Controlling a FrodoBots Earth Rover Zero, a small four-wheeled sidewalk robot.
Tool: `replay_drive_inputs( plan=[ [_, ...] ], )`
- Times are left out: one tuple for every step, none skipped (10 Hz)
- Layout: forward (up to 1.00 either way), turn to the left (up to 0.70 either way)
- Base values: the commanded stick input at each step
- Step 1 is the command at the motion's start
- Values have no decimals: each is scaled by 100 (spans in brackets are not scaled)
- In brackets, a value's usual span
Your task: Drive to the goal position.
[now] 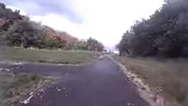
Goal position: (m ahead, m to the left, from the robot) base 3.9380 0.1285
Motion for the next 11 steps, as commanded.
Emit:
replay_drive_inputs(
  plan=[
    [60, -15],
    [60, -15],
    [60, -15],
    [60, -15],
    [60, -15],
    [60, -15],
    [60, -15],
    [60, -15],
    [60, -15],
    [60, -15],
    [60, -15]
  ],
)
